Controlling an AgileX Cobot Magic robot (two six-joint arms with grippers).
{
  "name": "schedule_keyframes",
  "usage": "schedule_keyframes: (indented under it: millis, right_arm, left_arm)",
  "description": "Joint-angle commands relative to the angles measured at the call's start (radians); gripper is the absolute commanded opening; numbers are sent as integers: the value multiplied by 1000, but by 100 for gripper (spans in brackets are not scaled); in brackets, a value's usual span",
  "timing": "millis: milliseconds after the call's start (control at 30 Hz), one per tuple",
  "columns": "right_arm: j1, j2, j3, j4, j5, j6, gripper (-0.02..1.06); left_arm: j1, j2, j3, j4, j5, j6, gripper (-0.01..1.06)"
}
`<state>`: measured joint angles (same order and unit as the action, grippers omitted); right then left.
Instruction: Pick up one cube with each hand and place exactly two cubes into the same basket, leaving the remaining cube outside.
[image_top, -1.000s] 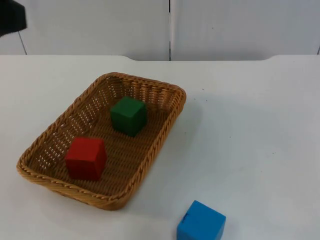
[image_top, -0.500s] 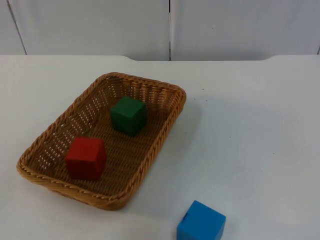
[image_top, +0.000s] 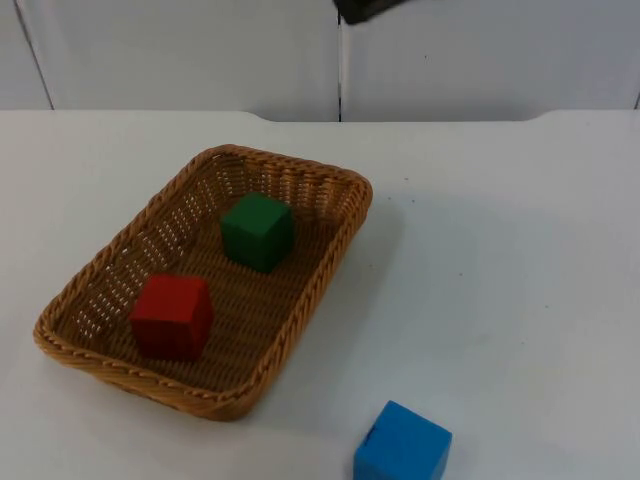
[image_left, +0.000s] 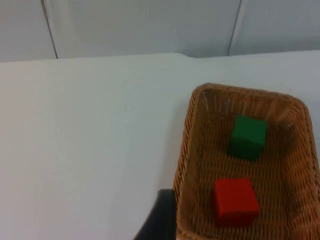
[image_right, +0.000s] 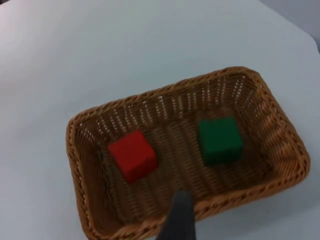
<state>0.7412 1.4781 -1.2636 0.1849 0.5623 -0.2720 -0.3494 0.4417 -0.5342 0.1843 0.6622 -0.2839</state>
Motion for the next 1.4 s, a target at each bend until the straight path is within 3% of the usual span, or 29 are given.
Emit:
schedule_keyframes:
  millis: [0,300,633,767,900,1133,1367]
  right_arm:
    - [1,-50,55,3,-44,-6,68]
    - [1,-234,214,3,-58,-6,68]
    - [1,-426,330,8,-72,-6,68]
    - [1,-549,392,8,-96,-6,68]
    - [1,-638,445,8,-100,-6,68]
    - [1,-799,528,8,-94,-6,68]
    - [1,-994,568,0,-18,18,68]
  left_arm:
    - [2,-25,3,-40,35,46,82]
    - [2,-104,3,-108,117,139,82]
    - [2,-135,-9,-161,281,256,82]
    - [2,-135,-9,-274,349,395,82]
    - [2,-148,-9,-343,363,464,82]
    - [2,-226,-9,-353,371,469,82]
    - [2,-355,-9,-326,405,434,82]
